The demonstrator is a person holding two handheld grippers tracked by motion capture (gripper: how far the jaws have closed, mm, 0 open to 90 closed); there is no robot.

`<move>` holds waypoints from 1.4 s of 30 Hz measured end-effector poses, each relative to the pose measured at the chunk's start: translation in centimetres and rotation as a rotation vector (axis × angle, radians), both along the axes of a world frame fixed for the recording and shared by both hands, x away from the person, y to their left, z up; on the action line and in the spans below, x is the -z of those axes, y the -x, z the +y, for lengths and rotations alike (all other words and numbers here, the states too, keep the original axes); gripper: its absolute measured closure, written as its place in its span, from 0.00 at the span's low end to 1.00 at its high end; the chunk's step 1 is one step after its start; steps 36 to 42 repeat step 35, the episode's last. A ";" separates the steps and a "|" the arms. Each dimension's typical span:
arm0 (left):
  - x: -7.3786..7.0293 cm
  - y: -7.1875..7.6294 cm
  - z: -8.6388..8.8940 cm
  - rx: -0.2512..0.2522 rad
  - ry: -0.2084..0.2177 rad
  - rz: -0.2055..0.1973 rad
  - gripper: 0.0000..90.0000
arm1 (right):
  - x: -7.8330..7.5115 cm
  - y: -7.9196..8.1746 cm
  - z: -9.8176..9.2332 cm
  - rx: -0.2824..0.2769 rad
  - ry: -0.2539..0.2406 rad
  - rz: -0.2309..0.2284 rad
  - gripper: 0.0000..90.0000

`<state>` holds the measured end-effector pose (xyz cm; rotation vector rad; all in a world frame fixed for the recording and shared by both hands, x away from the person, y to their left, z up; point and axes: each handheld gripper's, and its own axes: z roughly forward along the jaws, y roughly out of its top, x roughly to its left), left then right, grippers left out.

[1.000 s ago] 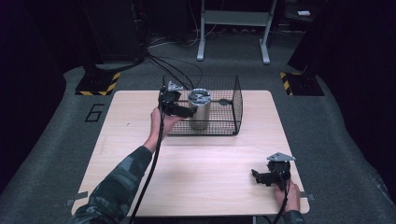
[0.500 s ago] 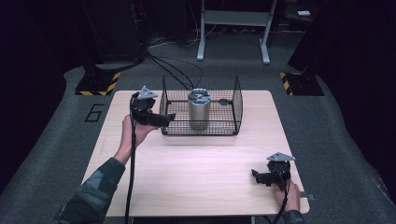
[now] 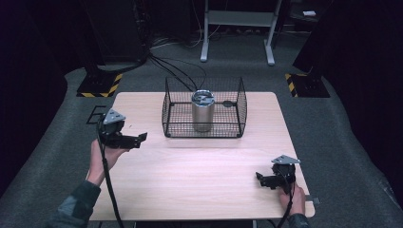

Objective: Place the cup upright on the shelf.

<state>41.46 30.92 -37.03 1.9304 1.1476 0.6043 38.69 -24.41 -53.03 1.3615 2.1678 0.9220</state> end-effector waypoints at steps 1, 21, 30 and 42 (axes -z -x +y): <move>0.6 0.4 0.5 -0.011 -0.005 0.005 0.00 | 0.0 0.0 0.0 0.001 0.004 0.003 0.00; 14.3 4.9 7.4 -0.205 -0.025 0.206 0.00 | 0.0 0.0 0.0 0.000 0.000 0.000 0.00; 16.3 5.3 7.6 -0.246 -0.046 0.139 0.00 | 0.0 0.0 0.0 0.000 0.000 0.000 0.00; 16.2 5.3 7.7 -0.249 -0.047 0.144 0.00 | 0.0 0.0 0.0 0.000 0.000 0.000 0.00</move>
